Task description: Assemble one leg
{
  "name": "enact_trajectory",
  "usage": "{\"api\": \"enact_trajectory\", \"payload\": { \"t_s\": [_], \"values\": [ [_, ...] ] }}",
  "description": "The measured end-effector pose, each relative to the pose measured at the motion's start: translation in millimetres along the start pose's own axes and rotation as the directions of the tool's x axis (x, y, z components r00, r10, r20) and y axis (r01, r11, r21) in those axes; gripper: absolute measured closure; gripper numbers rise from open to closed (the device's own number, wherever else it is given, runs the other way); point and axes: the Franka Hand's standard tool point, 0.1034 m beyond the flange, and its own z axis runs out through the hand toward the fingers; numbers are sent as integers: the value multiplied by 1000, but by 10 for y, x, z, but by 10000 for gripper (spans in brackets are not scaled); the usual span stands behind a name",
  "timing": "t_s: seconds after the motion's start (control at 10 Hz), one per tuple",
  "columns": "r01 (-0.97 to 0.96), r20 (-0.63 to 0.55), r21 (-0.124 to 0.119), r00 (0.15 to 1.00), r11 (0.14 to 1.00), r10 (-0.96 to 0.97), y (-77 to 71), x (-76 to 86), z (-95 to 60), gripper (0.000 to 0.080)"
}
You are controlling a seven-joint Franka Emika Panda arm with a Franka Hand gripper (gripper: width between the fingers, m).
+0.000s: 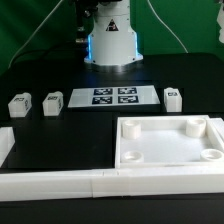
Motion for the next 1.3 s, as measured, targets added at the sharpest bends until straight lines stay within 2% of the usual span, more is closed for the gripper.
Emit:
{"api": "enact_trajectory", "payload": {
  "t_s": [0.2, 0.3, 0.4, 0.6, 0.7, 0.8, 1.1, 1.2, 1.3],
  "values": [
    [-1, -15, 1, 1000, 1000, 1, 3, 15, 6, 505],
    [13, -78, 2, 997, 1000, -13, 34, 69, 60, 505],
    [27, -144, -4, 989, 1000, -27, 137, 142, 214, 505],
    [70, -362, -23, 929, 997, -73, 261, 572, 196, 505],
    [74, -424, -17, 902, 997, -75, 224, 666, 195, 505],
    [74, -400, -16, 914, 997, -75, 213, 615, 232, 505],
    [77, -397, -17, 914, 997, -78, 214, 614, 237, 505],
    [94, -403, -26, 910, 995, -96, 256, 609, 275, 505],
    [94, -418, -30, 903, 995, -98, 371, 586, 425, 505]
  ]
}}
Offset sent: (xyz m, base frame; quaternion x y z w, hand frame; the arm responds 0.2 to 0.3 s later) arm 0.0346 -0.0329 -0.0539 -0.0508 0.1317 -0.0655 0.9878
